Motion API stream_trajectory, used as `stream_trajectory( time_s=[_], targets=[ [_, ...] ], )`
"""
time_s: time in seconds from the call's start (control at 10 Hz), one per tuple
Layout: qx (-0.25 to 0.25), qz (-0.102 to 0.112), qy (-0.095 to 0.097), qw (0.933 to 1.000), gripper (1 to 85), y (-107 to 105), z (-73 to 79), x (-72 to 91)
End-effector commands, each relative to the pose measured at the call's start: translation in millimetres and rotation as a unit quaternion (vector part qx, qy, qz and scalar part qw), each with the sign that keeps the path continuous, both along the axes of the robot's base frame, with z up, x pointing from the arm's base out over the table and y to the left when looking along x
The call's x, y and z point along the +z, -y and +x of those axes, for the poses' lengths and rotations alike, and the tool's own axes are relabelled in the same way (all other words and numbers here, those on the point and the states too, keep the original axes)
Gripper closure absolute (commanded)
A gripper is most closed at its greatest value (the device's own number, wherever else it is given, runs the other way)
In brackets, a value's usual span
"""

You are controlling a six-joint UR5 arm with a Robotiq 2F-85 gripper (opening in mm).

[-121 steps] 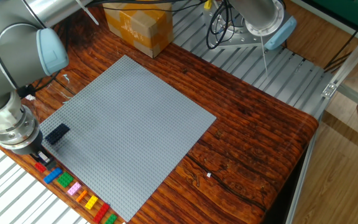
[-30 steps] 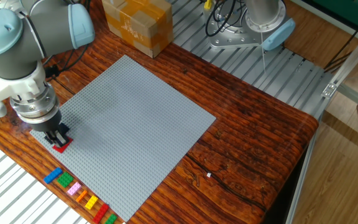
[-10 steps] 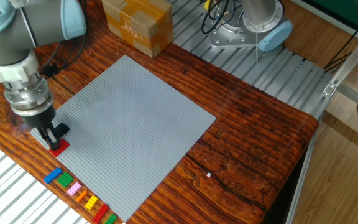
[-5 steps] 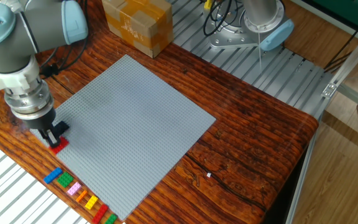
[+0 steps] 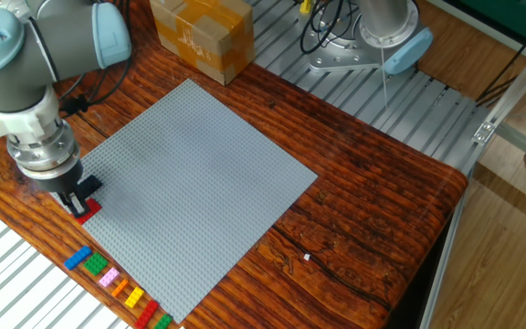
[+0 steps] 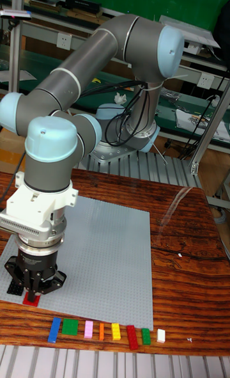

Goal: Build with small Lego blocks

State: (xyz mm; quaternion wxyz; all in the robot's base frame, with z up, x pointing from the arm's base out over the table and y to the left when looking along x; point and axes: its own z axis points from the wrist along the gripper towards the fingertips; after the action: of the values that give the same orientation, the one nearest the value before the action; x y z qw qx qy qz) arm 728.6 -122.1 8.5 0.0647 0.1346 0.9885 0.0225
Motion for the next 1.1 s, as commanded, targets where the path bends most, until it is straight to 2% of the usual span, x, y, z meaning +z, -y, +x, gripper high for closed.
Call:
stream_trajectory(
  time_s=[0.0, 0.5, 1.0],
  targets=[
    [-0.006, -0.009, -0.003, 0.9999, 84.7, -1, -1.8, 1.5],
    [-0.009, -0.023, -0.016, 0.9996, 84.7, 4, -14.5, 4.9],
    [-0.007, -0.021, -0.022, 0.9995, 84.7, 8, -26.5, -1.8]
  ],
)
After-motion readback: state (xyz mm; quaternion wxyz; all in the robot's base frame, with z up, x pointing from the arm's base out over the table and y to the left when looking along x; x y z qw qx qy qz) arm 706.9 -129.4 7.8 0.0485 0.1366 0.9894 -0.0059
